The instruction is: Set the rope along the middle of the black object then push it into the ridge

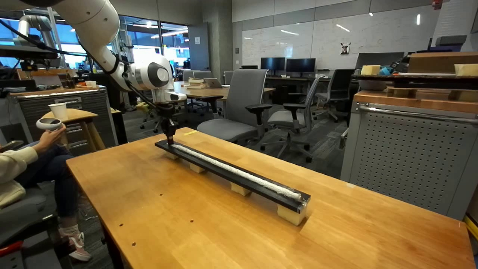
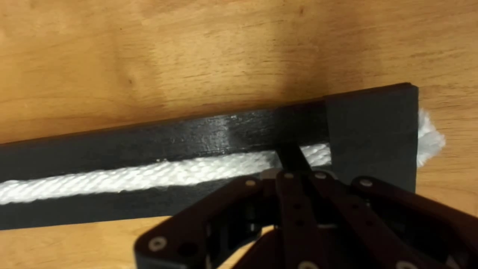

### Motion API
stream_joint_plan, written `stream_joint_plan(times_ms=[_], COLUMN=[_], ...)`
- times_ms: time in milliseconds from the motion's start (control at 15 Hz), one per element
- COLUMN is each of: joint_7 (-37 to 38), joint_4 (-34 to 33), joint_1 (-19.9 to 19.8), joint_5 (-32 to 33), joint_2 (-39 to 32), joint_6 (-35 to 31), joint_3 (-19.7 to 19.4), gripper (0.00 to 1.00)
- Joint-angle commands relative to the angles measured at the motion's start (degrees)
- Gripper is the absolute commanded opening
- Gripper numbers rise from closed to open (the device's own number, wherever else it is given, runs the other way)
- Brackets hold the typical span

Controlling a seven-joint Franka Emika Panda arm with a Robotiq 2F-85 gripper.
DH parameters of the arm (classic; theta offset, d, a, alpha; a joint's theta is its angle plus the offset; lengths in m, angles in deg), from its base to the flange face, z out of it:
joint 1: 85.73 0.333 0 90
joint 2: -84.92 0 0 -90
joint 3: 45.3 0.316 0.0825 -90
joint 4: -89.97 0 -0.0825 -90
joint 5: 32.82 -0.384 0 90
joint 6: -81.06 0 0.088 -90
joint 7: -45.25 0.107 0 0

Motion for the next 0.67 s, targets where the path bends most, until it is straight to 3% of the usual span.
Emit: stream_joint_plan(times_ms=[0,600], joint_7=[-0.8,3.8], joint_4=[0.2,7.8], joint_1=[-0.4,0.8], joint_5=[-1.6,-0.3], joint_2=[-0.8,7.4], joint_6=[-0.9,-5.4], joint_3=[-0.4,-1.9], gripper=[0.01,0.01])
